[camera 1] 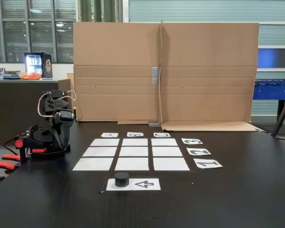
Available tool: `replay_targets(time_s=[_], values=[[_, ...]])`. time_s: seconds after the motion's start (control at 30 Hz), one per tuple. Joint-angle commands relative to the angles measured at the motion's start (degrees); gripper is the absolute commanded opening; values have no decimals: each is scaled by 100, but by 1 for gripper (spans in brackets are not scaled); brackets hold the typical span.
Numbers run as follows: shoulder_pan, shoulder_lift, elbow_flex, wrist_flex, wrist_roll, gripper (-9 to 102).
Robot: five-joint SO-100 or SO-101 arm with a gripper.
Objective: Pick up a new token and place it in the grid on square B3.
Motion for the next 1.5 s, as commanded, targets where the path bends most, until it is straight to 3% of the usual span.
replay_targets(time_s=[0.0,0.3,0.53,0.8,1.37,1.47], values=[[-35,26,-193,-18,53,-1],[-18,26,-536,9,105,-1],[-70,-114,-1626,-88,237,-1],[-132,-3015,-3814,-519,510,-1],[-62,-6952,-7014,-431,606,0],[-114,-7286,-7312,-255,475,21]])
